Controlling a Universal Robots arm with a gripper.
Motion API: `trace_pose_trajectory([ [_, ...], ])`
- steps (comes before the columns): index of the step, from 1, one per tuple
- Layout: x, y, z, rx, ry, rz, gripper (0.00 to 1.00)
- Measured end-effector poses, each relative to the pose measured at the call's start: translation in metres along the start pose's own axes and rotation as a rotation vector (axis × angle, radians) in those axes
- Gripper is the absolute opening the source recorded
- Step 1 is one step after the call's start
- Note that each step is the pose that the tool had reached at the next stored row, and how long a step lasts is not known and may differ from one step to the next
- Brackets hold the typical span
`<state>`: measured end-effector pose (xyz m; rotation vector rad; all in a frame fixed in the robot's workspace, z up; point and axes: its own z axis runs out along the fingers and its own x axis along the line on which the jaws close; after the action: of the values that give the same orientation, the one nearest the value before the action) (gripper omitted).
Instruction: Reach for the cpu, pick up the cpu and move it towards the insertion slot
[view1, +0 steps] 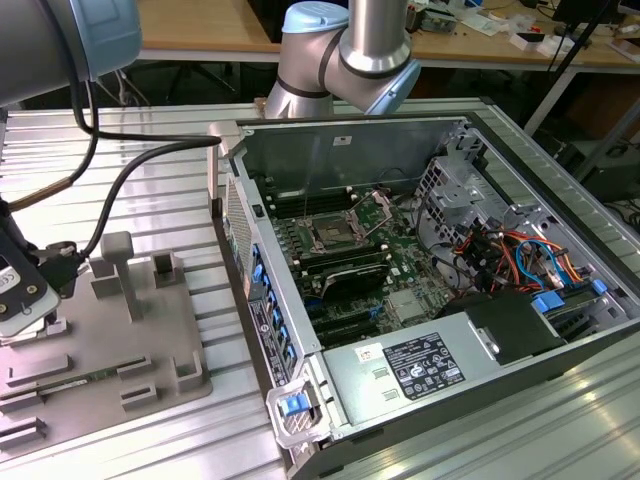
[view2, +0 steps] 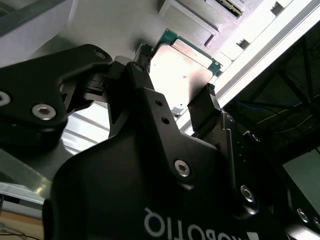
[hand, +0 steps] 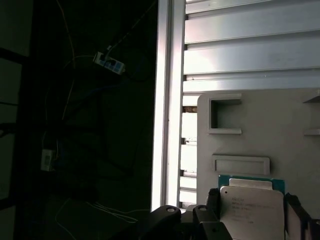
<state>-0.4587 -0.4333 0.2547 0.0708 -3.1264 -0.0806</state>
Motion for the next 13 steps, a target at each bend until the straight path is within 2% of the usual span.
trace_pose_trajectory([
  [9,0.0001,0.0005,-0.0104,0.0,0.0002,0.0,0.55],
  [13,0.0001,0.0007,-0.0129,0.0,0.0001,0.0,0.55],
])
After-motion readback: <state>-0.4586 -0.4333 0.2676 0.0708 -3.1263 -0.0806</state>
